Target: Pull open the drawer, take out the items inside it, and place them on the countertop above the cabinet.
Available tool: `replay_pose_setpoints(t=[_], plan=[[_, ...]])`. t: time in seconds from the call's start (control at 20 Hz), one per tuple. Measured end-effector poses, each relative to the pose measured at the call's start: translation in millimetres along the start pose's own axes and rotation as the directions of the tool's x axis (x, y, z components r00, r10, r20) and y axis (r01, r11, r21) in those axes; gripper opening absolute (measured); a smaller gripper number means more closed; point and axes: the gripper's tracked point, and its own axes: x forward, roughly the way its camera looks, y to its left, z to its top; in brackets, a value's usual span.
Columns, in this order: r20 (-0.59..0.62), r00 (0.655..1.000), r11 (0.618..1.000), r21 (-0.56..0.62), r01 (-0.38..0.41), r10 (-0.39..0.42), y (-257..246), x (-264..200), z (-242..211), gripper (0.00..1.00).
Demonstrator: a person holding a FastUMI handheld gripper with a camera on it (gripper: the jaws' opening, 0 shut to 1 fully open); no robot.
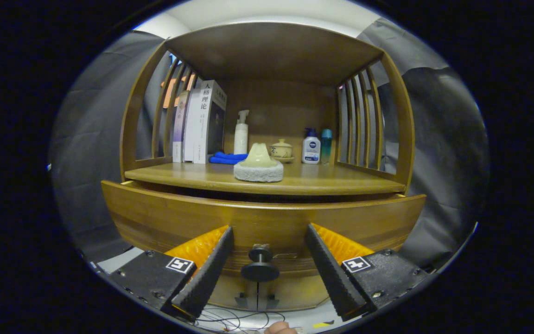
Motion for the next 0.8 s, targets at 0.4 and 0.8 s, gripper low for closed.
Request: replay_pose_setpoints(t=[0.4, 0.8], plan=[[-0.006, 1.000, 1.000, 0.002, 0.002, -0.002, 1.6, 27.1, 4.6, 1.00], [-0.005, 1.000, 1.000, 0.018, 0.014, -0.014, 4.1, 39.1, 5.6, 1.00]])
